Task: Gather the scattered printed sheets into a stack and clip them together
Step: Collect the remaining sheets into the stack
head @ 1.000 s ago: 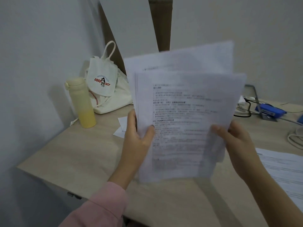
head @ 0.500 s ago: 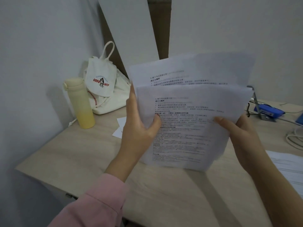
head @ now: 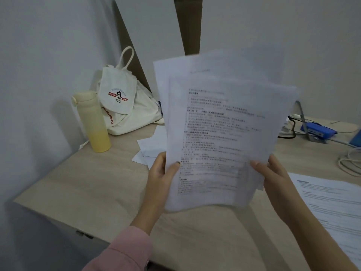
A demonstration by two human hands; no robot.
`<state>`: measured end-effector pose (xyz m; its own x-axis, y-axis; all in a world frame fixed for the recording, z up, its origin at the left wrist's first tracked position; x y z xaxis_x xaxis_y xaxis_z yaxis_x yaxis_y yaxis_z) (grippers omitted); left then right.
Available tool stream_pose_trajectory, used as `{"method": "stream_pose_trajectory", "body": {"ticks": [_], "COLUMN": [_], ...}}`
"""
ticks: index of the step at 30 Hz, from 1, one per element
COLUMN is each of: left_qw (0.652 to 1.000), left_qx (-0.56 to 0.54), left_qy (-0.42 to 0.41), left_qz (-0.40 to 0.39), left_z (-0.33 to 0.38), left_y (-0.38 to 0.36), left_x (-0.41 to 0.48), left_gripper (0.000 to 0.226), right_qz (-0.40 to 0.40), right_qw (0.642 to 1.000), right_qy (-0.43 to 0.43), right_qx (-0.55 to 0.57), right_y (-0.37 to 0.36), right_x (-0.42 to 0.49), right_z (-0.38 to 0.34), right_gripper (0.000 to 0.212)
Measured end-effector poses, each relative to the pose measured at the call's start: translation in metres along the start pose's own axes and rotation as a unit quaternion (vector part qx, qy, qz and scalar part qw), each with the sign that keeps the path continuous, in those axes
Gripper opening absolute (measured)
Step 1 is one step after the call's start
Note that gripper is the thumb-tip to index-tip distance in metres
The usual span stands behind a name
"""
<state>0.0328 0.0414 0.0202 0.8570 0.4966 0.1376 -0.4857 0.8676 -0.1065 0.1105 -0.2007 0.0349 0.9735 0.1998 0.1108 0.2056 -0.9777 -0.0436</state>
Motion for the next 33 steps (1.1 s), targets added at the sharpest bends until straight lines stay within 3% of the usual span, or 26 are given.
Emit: {"method": "stream_pose_trajectory", "body": {"ticks": [6,11,15,18,22,28,33], "left_qw": [0.997,1.000,0.997,0.998,0.999,0.994,0.998], "left_qx": [0.044,0.011,-0.023,-0.038,-0.041,-0.066,-0.035], "left_qy": [0.055,-0.024,-0.067,-0.046,-0.019,0.091,0.043], "left_qz": [-0.041,-0.006,0.018,0.015,0.021,-0.015,-0.043], "left_z": [-0.028,0.010,0.039,0.035,0.031,0.013,0.017], "left_y": [-0.012,-0.013,-0.003,-0.003,-0.005,-0.007,-0.018], "left_x": [-0.009,-0.008,0.002,0.000,0.001,0.009,0.004], "left_gripper": [0.030,0.028,0.018,0.016,0.029,0.031,0.025], "right_qz": [-0.004,0.056,0.020,-0.001,0.038,0.026,0.052], "right_qw": [0.992,0.998,0.999,0.999,0.996,0.993,0.996], "right_qy": [-0.097,-0.020,0.026,0.007,-0.002,-0.045,0.005], "right_qx": [-0.081,-0.026,-0.019,-0.048,-0.075,-0.106,-0.066], "right_y": [-0.005,-0.002,-0.002,-0.007,0.001,0.011,0.013], "right_x": [-0.007,-0.004,0.003,-0.001,-0.001,0.008,0.003], "right_z": [0.063,0.030,-0.003,0.002,0.004,0.005,-0.009], "right_gripper": [0.037,0.040,0.030,0.029,0.025,0.018,0.019]}}
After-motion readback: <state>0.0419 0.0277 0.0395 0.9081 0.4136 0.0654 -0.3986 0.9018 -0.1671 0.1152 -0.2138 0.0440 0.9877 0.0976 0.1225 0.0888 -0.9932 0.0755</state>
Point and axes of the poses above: each hand's wrist, its own x-axis towards the middle knuckle, its own y-axis out of the back of the hand, z = x × y, the point moved 10 cm from there along x, towards the middle knuckle, and after that the axes turned 4 degrees about z, right-handed, at the moved point
